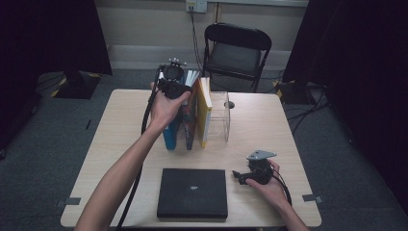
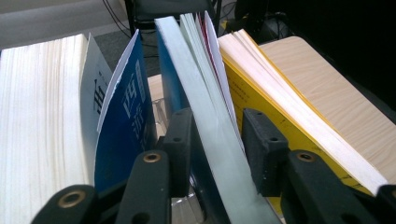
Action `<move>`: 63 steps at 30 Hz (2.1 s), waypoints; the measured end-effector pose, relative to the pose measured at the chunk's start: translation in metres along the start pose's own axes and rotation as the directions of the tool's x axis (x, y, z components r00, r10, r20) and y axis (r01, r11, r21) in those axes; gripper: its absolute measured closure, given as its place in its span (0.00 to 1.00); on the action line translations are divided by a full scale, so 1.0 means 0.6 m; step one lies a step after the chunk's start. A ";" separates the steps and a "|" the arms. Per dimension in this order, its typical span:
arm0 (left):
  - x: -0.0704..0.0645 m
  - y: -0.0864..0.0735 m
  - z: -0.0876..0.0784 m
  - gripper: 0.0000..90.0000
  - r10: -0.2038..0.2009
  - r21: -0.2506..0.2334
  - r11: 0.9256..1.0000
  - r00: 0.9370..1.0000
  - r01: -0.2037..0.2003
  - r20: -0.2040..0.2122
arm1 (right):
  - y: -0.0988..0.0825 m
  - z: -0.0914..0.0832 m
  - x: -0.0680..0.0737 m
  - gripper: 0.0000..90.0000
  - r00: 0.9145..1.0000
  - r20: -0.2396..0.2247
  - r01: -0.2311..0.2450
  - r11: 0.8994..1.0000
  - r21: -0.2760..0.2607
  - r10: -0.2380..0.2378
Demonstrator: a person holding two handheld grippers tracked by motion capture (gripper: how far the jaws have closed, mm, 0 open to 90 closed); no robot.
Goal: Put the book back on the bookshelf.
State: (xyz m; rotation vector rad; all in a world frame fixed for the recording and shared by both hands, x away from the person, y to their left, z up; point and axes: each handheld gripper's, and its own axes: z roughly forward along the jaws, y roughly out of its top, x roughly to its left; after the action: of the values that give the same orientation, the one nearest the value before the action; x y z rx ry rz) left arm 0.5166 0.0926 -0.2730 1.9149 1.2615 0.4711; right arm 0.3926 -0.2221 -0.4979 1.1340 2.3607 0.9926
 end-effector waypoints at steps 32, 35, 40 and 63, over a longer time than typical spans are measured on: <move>-0.011 -0.129 -0.061 0.40 0.144 -0.188 0.975 0.983 -0.121 0.113 | 0.001 0.001 0.001 0.14 1.000 0.009 -0.005 1.000 0.003 0.005; -0.008 -0.150 -0.067 0.44 0.156 -0.185 0.974 0.978 -0.129 0.140 | 0.001 0.000 0.001 0.14 1.000 0.008 -0.005 1.000 0.003 0.005; -0.003 -0.190 -0.071 0.53 0.171 -0.175 0.975 0.968 -0.139 0.181 | 0.001 0.001 0.001 0.14 1.000 0.008 -0.005 1.000 0.000 0.005; 0.044 -0.382 -0.036 0.53 0.135 0.071 0.984 0.947 -0.163 0.292 | 0.023 -0.074 0.109 0.18 0.977 -0.202 0.047 0.990 -0.133 -0.074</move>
State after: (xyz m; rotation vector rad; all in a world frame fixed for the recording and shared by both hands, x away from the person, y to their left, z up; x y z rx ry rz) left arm 0.3757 0.1713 -0.4391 2.0810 0.9698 0.2015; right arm 0.3343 -0.1847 -0.4572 0.9462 2.4326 1.2750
